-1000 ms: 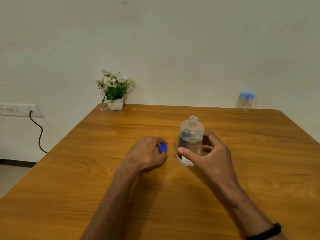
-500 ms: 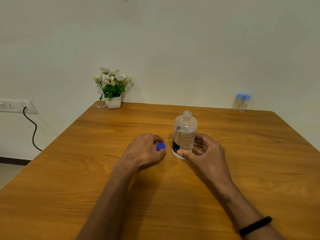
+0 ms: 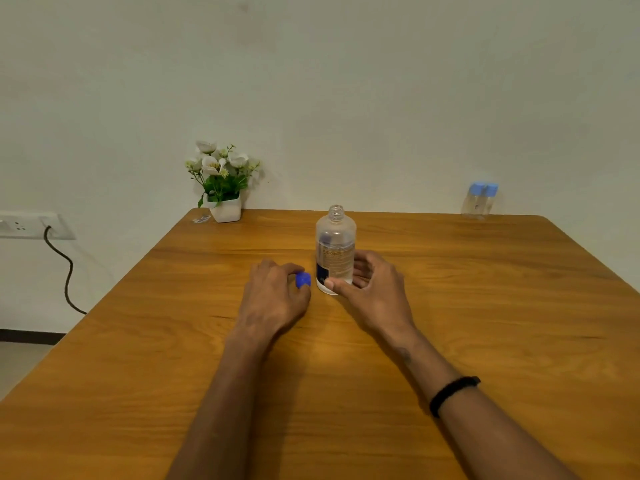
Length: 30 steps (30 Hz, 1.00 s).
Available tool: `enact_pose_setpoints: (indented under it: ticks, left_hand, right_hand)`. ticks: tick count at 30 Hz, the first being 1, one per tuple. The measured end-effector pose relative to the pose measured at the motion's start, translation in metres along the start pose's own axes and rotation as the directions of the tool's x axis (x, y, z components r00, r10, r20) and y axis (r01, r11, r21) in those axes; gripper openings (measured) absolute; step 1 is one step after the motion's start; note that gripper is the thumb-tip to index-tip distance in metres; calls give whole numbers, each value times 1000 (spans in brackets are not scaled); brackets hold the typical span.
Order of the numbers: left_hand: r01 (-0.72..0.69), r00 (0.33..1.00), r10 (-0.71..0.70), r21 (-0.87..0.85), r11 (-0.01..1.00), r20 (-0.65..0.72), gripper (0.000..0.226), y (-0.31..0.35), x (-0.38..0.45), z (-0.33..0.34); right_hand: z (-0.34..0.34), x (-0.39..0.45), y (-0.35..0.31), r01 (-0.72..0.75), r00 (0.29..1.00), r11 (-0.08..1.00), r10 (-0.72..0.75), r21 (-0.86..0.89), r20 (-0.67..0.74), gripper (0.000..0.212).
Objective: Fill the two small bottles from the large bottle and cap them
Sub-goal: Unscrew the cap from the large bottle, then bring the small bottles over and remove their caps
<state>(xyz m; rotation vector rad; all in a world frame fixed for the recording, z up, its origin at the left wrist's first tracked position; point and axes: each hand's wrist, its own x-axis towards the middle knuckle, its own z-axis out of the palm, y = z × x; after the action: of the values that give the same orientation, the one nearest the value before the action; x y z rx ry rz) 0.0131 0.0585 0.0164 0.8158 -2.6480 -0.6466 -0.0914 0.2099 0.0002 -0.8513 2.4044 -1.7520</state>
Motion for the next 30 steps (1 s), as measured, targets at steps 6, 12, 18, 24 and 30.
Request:
enact_pose_setpoints:
  ticks: [6,12,18,24,30]
  left_hand:
    - [16,998,-29,-243,970,-50,69,10,-2,-1]
    - [-328,721,-94,-457,827,-687,23,40,-26,-10]
    - [-466,847,214,-483,742,-487,15,88,-68,27]
    - [-394,912,401,-470,789,-91,18,156,-54,62]
    - [-339,923,385,-457,823,8,24,213,12,94]
  right_hand:
    - [-9,1,-3,-18,997,996,24,-86,72,99]
    - [-71,-12,8,-49,998,978,58,-203,36,81]
    - [-154,-12,25,-145,988,948,126,-283,-84,43]
    - [-205,22,50,-174,972,919,103,-354,-211,32]
    - [-232,104,86,-178,956,906,66,-385,-286,52]
